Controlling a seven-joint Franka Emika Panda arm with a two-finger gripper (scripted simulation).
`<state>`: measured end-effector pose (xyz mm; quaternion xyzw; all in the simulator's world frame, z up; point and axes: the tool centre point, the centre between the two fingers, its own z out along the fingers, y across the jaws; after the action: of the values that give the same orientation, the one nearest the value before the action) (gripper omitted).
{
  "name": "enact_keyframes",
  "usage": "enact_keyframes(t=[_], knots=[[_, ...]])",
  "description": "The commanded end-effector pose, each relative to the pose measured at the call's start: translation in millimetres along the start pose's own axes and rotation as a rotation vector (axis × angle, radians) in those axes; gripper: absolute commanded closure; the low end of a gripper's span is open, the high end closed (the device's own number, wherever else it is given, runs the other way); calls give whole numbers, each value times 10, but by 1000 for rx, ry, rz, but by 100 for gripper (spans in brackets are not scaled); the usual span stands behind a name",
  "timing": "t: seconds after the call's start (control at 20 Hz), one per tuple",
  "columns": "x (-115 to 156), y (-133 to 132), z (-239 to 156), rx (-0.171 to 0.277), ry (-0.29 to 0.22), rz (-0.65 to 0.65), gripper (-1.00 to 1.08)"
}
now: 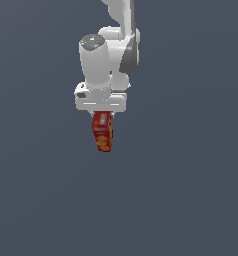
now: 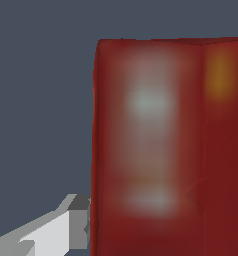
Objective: Pick up the object and move it to a goal position.
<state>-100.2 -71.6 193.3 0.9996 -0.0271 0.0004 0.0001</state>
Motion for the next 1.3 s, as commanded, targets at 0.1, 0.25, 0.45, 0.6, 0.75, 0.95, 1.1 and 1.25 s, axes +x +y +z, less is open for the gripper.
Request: enact_keyframes(t=[0.1,0.25,0.45,0.6,0.75,0.95,1.1,1.25], knots=[[0,-1,0,0,0,0,108],[3,-13,-22,0,0,0,108],[18,-68,-122,0,0,0,108],[37,-139,-249,-1,0,0,108],[63,-235,-421,-1,0,0,108],[108,-401,-716,-2,0,0,108],[148,-547,-978,-2,0,0,108],[194,-706,-1260,-2,0,0,108]])
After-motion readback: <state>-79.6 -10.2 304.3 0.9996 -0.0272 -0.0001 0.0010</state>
